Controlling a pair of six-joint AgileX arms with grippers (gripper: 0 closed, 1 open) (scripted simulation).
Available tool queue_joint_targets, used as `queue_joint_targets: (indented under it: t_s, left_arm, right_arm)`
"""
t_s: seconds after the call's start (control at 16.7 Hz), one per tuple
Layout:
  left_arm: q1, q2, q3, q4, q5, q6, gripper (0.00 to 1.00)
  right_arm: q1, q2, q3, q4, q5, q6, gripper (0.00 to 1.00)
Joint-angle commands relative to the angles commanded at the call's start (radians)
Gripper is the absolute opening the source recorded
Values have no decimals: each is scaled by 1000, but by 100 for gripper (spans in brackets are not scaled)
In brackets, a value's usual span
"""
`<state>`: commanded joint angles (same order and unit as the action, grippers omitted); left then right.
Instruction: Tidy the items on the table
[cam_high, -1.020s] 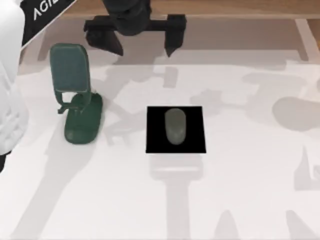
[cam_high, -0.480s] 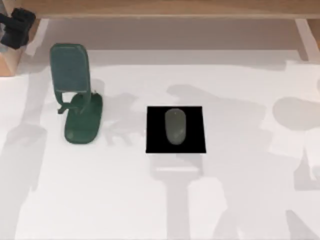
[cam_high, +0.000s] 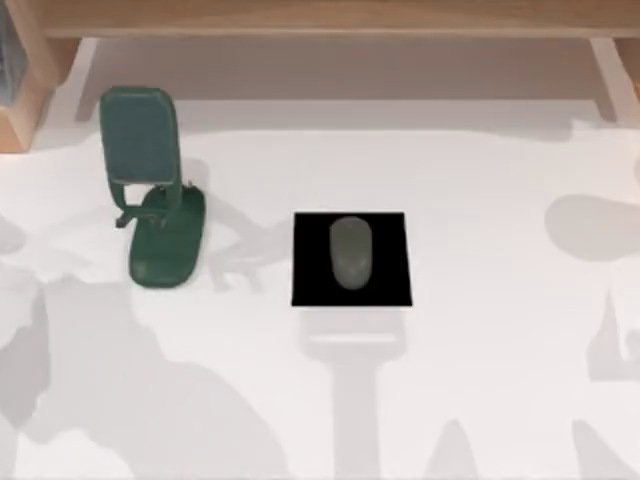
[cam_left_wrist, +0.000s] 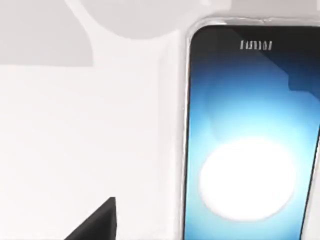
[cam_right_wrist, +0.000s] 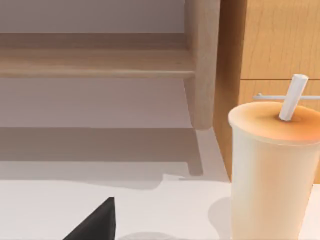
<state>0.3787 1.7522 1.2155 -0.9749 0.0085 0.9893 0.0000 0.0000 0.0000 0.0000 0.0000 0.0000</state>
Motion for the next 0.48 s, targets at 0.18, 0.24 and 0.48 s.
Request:
queue_joint_targets:
  t_s: [0.18,0.24,0.48]
  left_arm:
    - [47,-1,-61,2,-9,59,100]
    - [47,-1,-61,2,-9,59,100]
    - [43,5,-61,4,-7,57,100]
  right_arm:
    - [0,0,0,0,0,0,100]
    - [0,0,0,0,0,0,100]
    - [0,0,0,0,0,0,100]
